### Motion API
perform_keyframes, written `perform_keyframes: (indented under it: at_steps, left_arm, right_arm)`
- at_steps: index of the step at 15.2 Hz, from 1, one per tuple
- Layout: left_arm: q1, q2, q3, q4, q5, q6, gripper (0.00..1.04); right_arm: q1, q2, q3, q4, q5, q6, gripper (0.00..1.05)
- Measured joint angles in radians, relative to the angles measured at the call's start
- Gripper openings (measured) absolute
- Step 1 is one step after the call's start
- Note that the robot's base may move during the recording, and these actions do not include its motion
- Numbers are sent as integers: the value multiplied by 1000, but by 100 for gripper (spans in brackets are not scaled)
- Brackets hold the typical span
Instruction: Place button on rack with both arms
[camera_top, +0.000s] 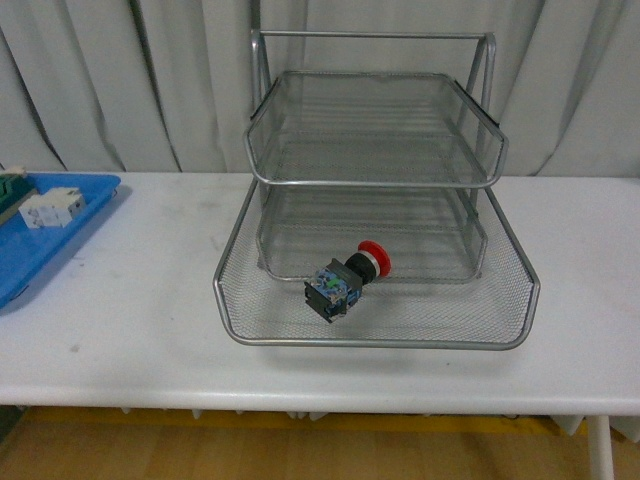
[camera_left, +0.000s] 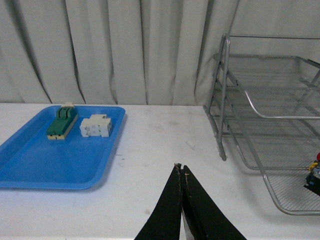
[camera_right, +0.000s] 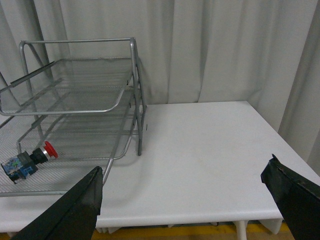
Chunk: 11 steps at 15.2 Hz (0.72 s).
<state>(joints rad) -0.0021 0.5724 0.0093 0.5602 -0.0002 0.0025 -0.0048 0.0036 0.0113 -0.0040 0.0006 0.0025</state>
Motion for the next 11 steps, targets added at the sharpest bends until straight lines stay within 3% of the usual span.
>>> perform_keyframes:
  at_steps: [3,5,11]
  left_arm:
    - [0,-92,0,-86,0,0,2]
    - [0,-240,0,-226,0,0,2]
    - [0,-372,0,-359,0,0,2]
  right_arm:
    - [0,0,0,0,0,0,98]
    - [0,0,0,0,0,0,98]
    - [0,0,0,0,0,0,98]
